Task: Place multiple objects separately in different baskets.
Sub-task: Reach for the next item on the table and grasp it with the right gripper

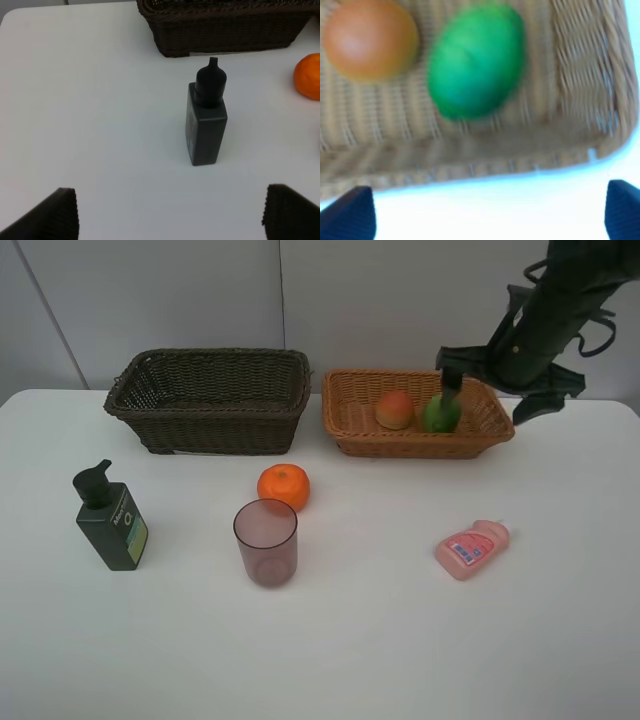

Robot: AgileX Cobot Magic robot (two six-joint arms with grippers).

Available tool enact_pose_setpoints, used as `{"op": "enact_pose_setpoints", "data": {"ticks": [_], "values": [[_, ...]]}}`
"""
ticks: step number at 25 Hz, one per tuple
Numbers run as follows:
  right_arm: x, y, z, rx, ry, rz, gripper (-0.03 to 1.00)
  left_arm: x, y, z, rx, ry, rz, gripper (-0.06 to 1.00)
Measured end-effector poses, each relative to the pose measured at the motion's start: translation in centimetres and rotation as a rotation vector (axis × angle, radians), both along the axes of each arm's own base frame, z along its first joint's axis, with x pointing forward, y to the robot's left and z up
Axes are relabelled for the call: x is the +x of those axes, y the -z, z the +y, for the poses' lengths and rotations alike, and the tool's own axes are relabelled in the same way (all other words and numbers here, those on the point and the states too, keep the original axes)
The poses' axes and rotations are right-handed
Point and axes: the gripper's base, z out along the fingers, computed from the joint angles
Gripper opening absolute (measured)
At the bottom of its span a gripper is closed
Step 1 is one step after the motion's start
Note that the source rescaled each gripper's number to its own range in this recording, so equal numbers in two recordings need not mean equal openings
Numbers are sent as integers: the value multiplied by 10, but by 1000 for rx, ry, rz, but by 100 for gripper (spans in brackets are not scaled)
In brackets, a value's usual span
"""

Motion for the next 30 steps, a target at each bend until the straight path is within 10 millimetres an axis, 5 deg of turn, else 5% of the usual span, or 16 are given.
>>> {"op": "enact_pose_setpoints", "data": {"ticks": [12, 30], "values": [[-71, 59, 17, 0, 220, 219, 97, 0, 0, 0, 0, 0, 0, 96], [-90, 91, 22, 112, 464, 245, 97, 0, 0, 0, 0, 0, 0, 96]]}}
